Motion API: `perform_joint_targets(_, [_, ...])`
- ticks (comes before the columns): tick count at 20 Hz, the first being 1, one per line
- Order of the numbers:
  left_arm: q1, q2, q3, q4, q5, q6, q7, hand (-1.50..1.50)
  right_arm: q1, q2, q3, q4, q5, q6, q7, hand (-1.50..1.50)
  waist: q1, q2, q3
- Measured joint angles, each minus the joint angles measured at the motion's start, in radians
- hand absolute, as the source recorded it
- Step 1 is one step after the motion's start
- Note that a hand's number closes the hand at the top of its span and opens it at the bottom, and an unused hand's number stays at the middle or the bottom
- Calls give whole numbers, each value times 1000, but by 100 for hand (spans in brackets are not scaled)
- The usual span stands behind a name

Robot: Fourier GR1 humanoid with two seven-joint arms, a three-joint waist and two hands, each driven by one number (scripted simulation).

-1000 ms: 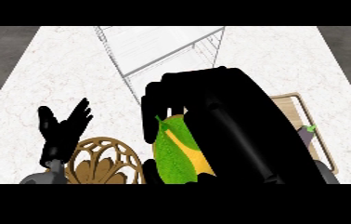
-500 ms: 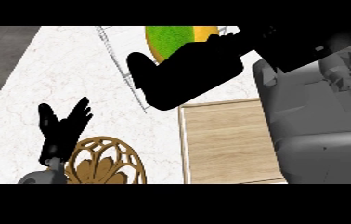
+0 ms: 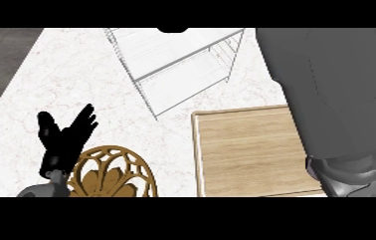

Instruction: Pick the lemon from the tray and place it in the tiered shelf

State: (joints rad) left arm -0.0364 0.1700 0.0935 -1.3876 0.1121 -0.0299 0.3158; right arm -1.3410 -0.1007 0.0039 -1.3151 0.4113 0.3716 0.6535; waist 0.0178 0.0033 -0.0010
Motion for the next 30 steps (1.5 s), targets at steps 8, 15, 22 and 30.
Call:
perform_joint_targets(8, [-21,-6,4,18,-7,5,-2,0,-40,-5,25,245,88,-72,-210,150,2,1,0])
perform_joint_targets(15, [-33,-16,-3,16,-19,17,13,0,-84,14,21,433,152,-166,-334,150,3,1,0])
perform_joint_targets(22, [-7,-13,-5,11,-16,-4,-1,0,-148,25,-17,610,178,-258,-459,150,10,3,0])
perform_joint_targets(30, [-30,-13,6,36,-17,-4,-7,0,-203,26,-36,727,188,-266,-546,150,6,2,0])
